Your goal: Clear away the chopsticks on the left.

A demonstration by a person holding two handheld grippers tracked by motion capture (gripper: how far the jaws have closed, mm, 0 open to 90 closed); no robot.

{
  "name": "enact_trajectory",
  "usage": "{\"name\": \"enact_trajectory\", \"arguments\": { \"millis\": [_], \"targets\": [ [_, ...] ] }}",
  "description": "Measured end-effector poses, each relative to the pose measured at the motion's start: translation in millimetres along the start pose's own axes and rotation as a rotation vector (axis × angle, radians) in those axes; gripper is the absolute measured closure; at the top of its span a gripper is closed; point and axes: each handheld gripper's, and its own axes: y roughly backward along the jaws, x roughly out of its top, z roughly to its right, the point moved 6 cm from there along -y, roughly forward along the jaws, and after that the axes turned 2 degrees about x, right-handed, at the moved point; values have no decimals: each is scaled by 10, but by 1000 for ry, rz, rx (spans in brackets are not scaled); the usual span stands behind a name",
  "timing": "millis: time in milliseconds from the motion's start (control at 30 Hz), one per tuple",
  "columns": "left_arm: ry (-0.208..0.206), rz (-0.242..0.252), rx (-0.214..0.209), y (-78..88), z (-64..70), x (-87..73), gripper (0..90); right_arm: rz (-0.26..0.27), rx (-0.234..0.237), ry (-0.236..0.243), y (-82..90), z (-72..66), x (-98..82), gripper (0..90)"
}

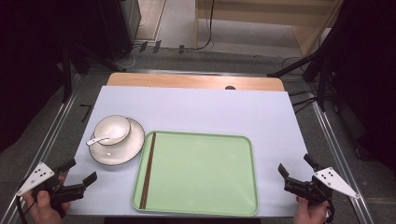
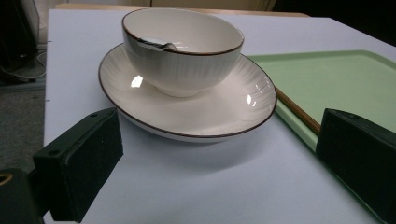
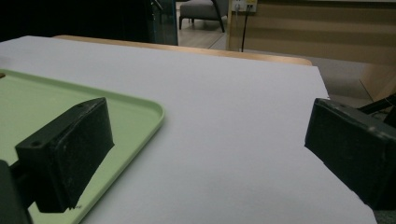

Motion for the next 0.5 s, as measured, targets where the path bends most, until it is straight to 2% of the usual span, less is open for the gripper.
{"name": "enact_trajectory", "arguments": {
  "millis": [67, 333, 400, 500],
  "targets": [
    [15, 0, 1, -1, -32, -10, 13, -3, 0, 4, -8, 4, -7, 14],
    [21, 5, -17, -6, -78, -18, 13, -11, -5, 9, -21, 53, -23, 14],
    [28, 10, -23, -8, -79, -18, 13, -13, -8, 0, -24, 70, -32, 14],
    [18, 6, -22, -20, -68, -18, 13, -12, -14, -17, -30, 84, -43, 14]
  ]
}}
